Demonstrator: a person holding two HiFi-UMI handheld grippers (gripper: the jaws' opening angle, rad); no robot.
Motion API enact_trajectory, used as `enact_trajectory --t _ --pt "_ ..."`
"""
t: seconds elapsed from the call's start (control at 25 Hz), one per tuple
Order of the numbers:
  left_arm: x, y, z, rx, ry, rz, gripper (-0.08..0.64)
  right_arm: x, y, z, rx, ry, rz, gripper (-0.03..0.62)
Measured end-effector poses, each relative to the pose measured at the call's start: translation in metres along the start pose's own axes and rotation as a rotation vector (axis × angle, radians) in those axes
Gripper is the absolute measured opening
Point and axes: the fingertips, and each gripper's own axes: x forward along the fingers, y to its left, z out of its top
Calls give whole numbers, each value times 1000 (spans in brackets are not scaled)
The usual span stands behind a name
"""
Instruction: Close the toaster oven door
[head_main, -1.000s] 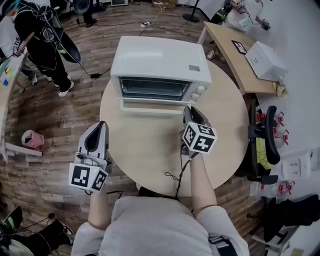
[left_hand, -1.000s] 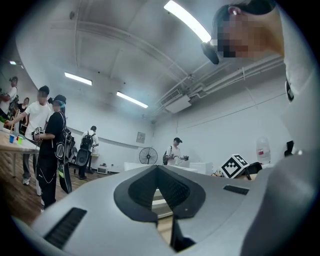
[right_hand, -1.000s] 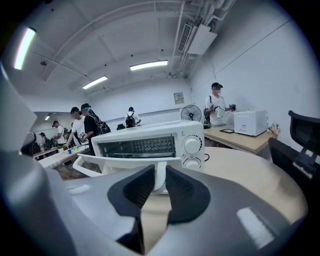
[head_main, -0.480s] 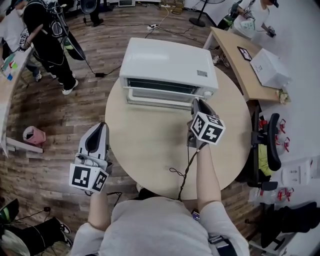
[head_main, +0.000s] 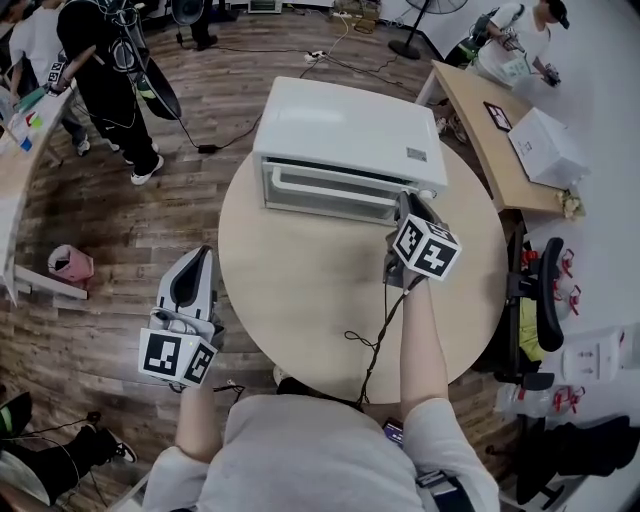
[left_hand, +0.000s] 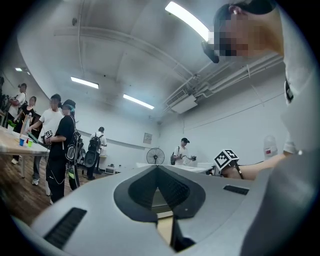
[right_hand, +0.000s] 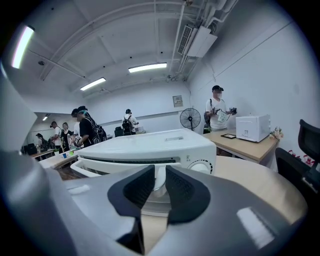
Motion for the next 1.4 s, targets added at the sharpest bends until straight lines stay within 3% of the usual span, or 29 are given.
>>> enact_trajectory --t 0.96,1.0,1.04,1.4 --pt "-16 8 10 17 -14 37 6 9 2 9 -21 -38 2 80" --pt "-16 6 11 19 -15 37 6 5 2 10 -31 -53 1 74" --pt "-17 4 12 21 -17 37 6 1 2 11 -42 -71 1 27" --pt "-22 -19 22 33 -38 32 6 -49 30 18 -141 -159 120 11"
